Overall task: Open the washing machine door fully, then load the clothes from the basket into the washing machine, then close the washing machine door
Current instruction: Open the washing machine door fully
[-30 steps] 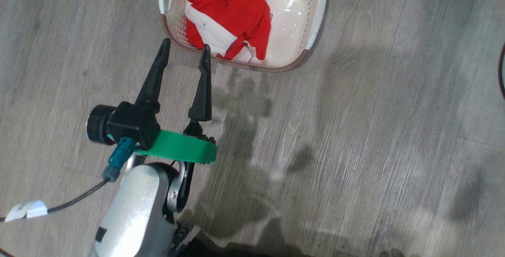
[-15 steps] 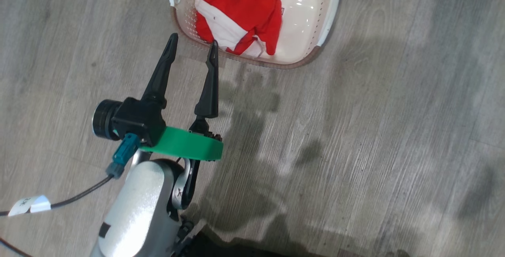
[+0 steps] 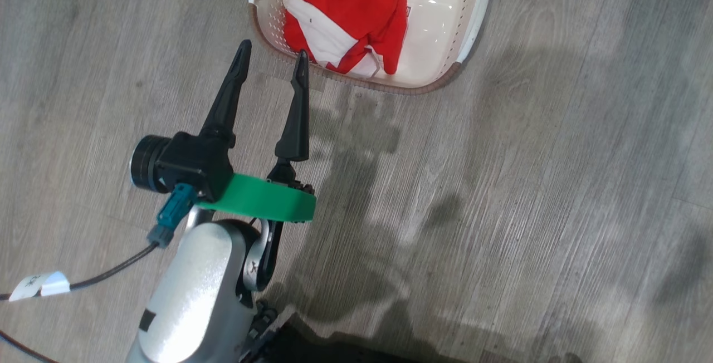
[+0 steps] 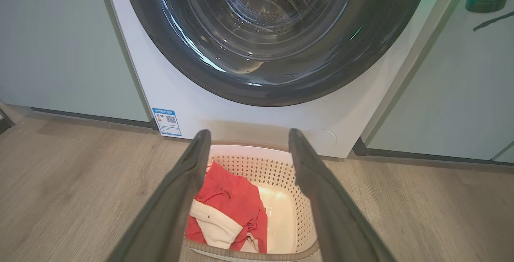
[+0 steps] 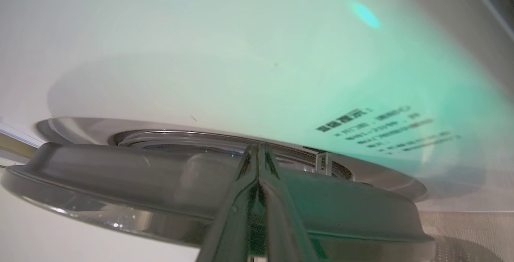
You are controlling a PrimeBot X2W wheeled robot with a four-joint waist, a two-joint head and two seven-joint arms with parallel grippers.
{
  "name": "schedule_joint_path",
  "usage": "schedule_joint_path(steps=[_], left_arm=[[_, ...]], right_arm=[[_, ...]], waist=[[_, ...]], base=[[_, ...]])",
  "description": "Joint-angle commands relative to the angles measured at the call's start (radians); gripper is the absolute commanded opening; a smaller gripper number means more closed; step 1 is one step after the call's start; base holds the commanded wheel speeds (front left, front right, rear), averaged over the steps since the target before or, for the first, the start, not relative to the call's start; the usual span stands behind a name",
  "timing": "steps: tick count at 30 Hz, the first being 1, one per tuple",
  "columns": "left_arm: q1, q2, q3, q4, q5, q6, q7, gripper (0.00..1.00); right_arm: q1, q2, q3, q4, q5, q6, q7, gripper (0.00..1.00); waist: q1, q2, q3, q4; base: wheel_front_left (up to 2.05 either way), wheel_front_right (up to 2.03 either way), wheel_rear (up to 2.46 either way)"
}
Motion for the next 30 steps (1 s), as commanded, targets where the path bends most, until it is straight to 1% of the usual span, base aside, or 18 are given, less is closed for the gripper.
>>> schedule_joint_path(steps=[1,6,13,26,30], left_arm=[[-0.005,0.013,0.024,-0.031,-0.006,0.008,-0.01,1.0],[-0.004,0.013,0.028,-0.029,-0.009,0.01,-0.01,1.0],[0.005,0.013,0.029,-0.026,-0.01,0.012,-0.01,1.0],[0.05,0.013,0.017,-0.009,-0.001,0.01,-0.01,1.0],[0.069,0.013,0.024,-0.002,0.004,0.008,-0.01,1.0]], right_arm=[[-0.054,0.031,0.007,-0.01,0.006,0.0,0.022,0.0],[-0.037,0.028,0.007,0.005,0.023,0.0,0.063,0.0],[0.027,0.024,0.023,-0.005,0.055,0.0,0.123,0.0],[0.217,0.043,0.059,-0.048,0.131,0.0,0.216,0.0],[0.287,0.054,0.091,-0.07,0.153,0.0,0.258,0.0]], waist=[[-0.0001,0.0,-0.002,0.001],[-0.0001,0.0,-0.015,0.001],[-0.0001,0.0,-0.053,0.006],[-0.0001,0.0,-0.166,0.017],[-0.0001,0.0,-0.207,0.022]], base=[[0.0,0.0,0.0],[0.0,0.0,0.0],[0.0,0.0,0.0],[0.0,0.0,0.0],[0.0,0.0,0.0]])
